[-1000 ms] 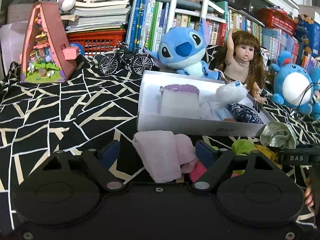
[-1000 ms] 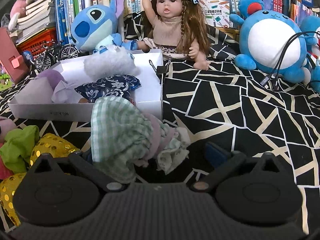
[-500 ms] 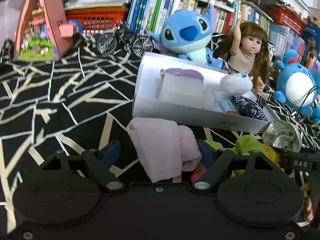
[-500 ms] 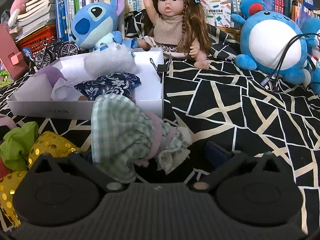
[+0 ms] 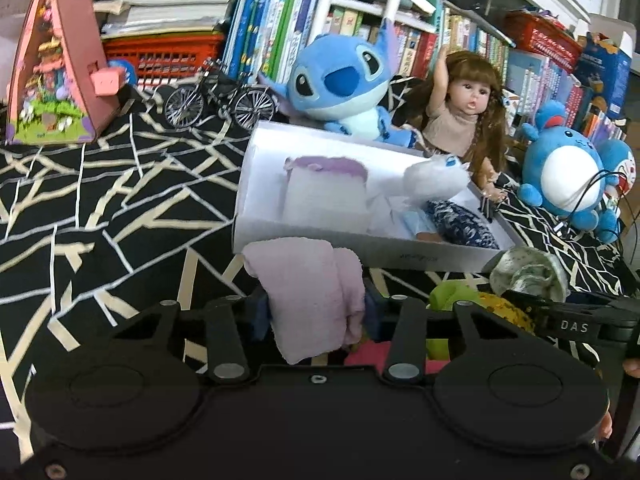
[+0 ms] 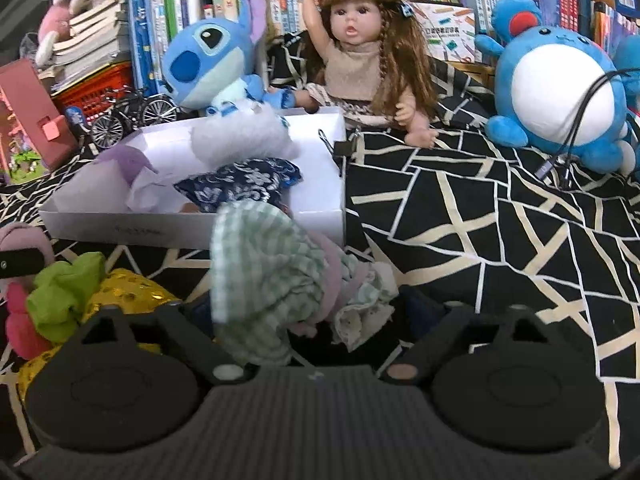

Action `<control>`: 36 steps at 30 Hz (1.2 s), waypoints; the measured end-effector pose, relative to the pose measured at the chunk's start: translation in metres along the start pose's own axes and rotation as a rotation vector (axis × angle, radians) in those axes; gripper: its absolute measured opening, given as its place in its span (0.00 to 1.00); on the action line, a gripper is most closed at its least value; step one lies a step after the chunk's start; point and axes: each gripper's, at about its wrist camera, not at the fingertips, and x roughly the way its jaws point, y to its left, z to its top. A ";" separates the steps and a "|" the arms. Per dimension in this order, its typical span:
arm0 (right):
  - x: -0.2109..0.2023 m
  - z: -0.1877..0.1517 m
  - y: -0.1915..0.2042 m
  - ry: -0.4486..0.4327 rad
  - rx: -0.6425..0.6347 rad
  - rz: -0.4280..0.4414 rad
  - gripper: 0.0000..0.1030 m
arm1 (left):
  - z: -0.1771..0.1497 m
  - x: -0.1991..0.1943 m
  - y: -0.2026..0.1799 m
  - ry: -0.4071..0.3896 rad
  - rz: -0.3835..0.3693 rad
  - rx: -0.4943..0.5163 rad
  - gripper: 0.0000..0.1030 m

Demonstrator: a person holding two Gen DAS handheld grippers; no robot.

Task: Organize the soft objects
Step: 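Carry the pink towel and green checked cloth into the white box with both grippers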

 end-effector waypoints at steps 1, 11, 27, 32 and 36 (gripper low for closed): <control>-0.002 0.001 0.001 -0.005 -0.002 0.002 0.81 | 0.001 -0.002 -0.002 -0.006 -0.002 0.008 0.40; -0.026 0.014 0.012 -0.088 -0.047 0.022 0.56 | 0.022 -0.016 -0.009 -0.047 -0.025 0.031 0.39; -0.005 0.126 0.006 -0.069 0.047 0.124 0.56 | 0.129 0.017 -0.011 -0.085 -0.087 -0.035 0.39; 0.038 0.170 0.035 -0.034 -0.054 0.117 0.57 | 0.156 0.062 -0.016 -0.054 -0.058 -0.016 0.40; 0.073 0.178 0.059 0.005 -0.119 0.100 0.57 | 0.160 0.093 -0.014 -0.065 -0.105 -0.008 0.40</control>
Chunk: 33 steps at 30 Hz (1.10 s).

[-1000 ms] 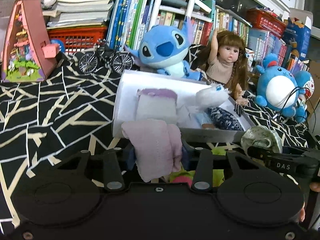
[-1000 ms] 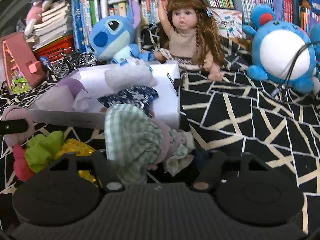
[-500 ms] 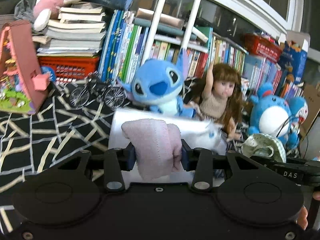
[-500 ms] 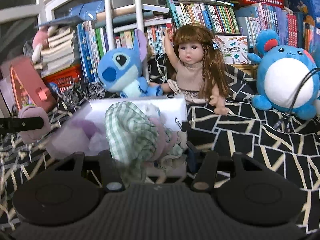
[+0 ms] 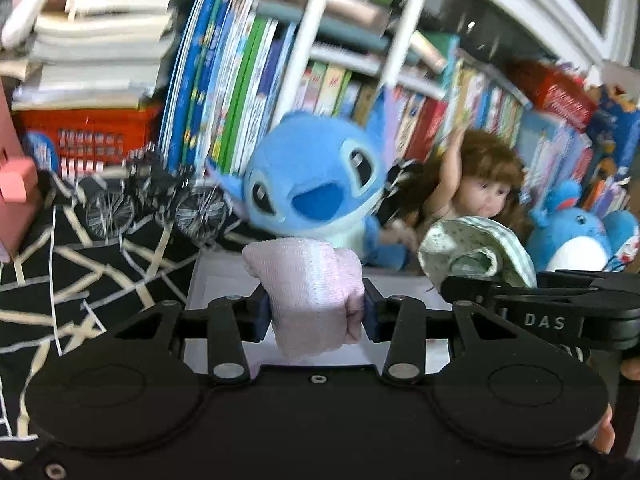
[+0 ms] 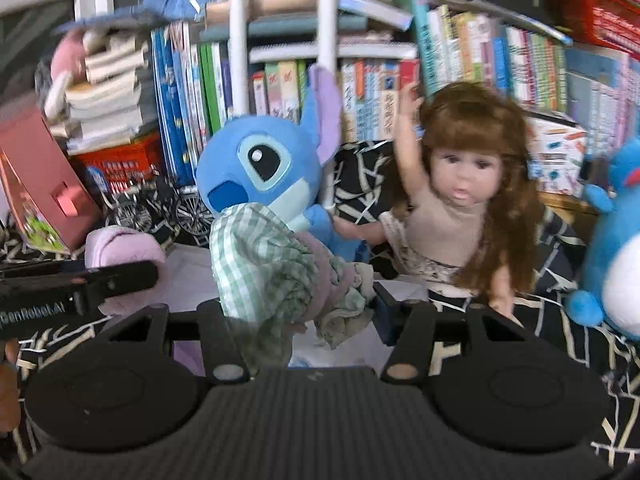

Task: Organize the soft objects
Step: 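Carry the pink towel and green checked cloth into the white box with both grippers, then open both grippers to release the cloths in the box and withdraw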

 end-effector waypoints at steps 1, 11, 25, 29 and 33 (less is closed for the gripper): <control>0.008 -0.001 0.003 0.015 -0.005 -0.001 0.57 | -0.001 0.008 0.001 0.019 0.013 -0.004 0.40; 0.058 -0.017 0.007 0.117 0.010 -0.038 0.57 | -0.019 0.052 0.015 0.115 0.052 -0.012 0.41; 0.073 -0.035 0.002 0.173 0.026 -0.024 0.59 | -0.038 0.070 0.013 0.165 0.062 0.012 0.42; 0.066 -0.032 0.000 0.159 0.030 -0.003 0.72 | -0.037 0.067 0.011 0.161 0.062 0.016 0.55; 0.052 -0.028 -0.003 0.125 0.036 0.015 0.78 | -0.033 0.054 0.009 0.131 0.063 0.017 0.68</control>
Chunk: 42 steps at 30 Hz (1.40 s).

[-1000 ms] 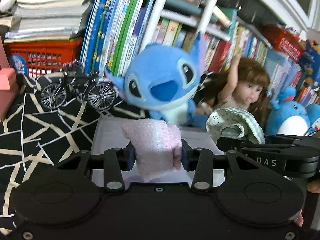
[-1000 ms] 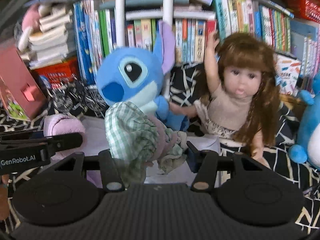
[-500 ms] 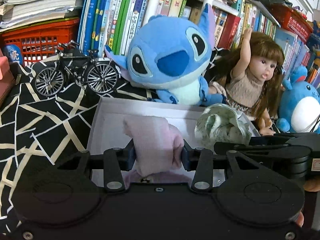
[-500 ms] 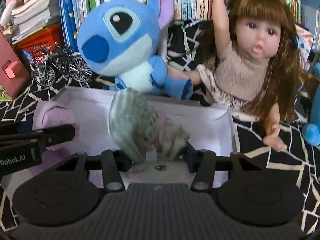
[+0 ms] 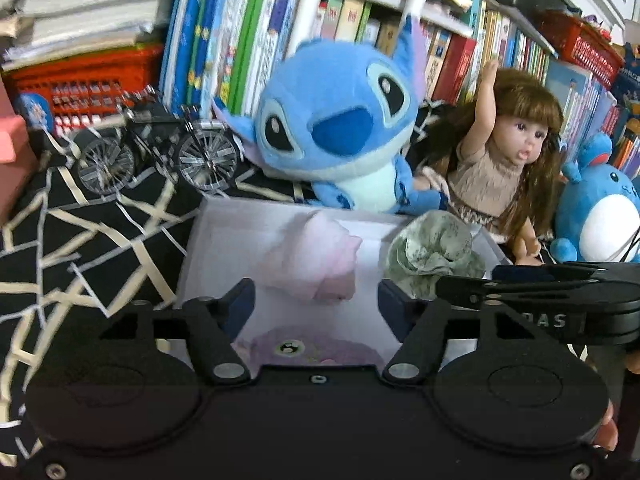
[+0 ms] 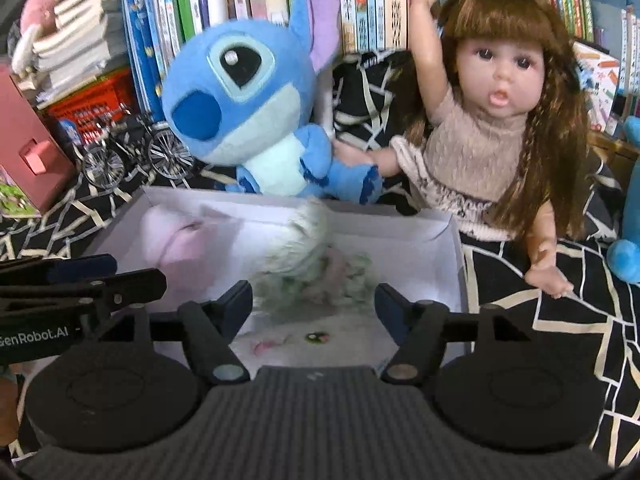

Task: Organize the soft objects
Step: 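Open both grippers to release the cloths in the box and withdraw, then move the left gripper to the pink and green scrunchies while the right moves to the gold sequin bow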

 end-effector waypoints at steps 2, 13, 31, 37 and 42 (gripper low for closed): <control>-0.011 0.001 -0.001 -0.026 0.005 0.012 0.81 | 0.001 -0.009 -0.001 -0.025 0.011 0.006 0.73; -0.092 -0.021 0.003 -0.208 -0.086 0.080 0.96 | -0.012 -0.075 -0.007 -0.145 0.003 0.041 0.85; -0.180 -0.147 0.014 -0.329 -0.149 0.185 1.00 | -0.124 -0.169 -0.039 -0.212 -0.079 0.144 0.88; -0.184 -0.189 0.016 -0.320 -0.140 0.196 1.00 | -0.158 -0.179 -0.032 -0.170 -0.086 0.121 0.88; -0.181 -0.212 0.025 -0.297 -0.156 0.230 1.00 | -0.176 -0.181 -0.024 -0.123 -0.117 0.099 0.86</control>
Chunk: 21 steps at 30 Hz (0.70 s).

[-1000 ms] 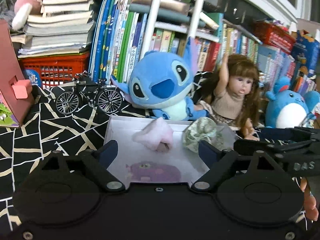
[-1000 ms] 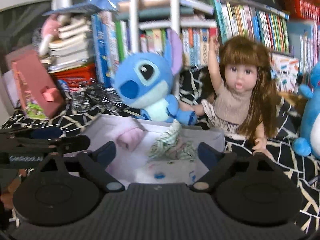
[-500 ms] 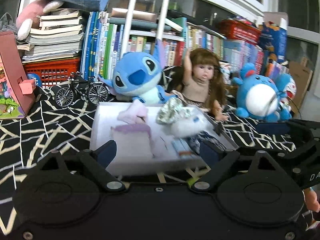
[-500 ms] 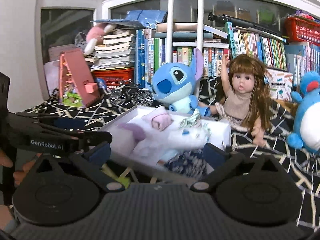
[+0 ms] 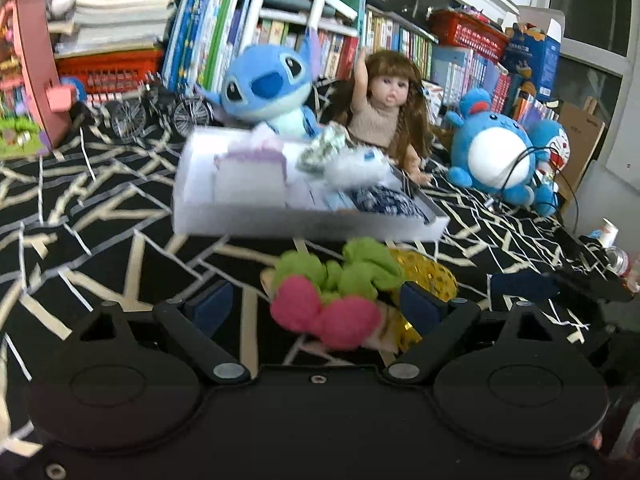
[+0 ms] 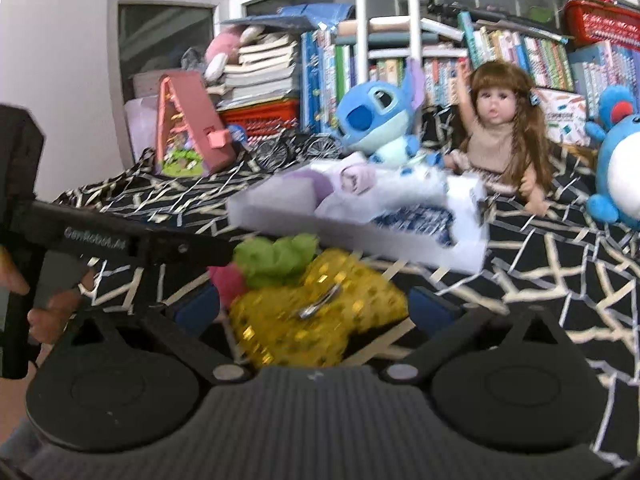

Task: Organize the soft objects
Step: 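Move the left gripper to the pink and green scrunchies while the right moves to the gold sequin bow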

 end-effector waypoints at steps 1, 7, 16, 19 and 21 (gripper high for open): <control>0.001 -0.003 0.003 0.008 -0.003 0.003 1.00 | -0.003 0.001 0.001 0.012 -0.010 -0.008 0.85; 0.008 -0.018 0.020 0.027 -0.018 -0.012 1.00 | -0.008 0.013 -0.003 0.048 -0.031 -0.030 0.66; 0.008 -0.023 0.025 0.015 -0.022 -0.040 1.00 | -0.009 0.021 -0.006 0.036 -0.007 -0.044 0.42; 0.006 -0.022 0.023 -0.002 0.002 -0.048 1.00 | -0.008 0.011 -0.005 -0.004 0.008 -0.027 0.38; 0.006 -0.020 0.021 -0.013 0.023 -0.046 0.98 | -0.007 0.003 -0.002 -0.026 0.020 -0.033 0.30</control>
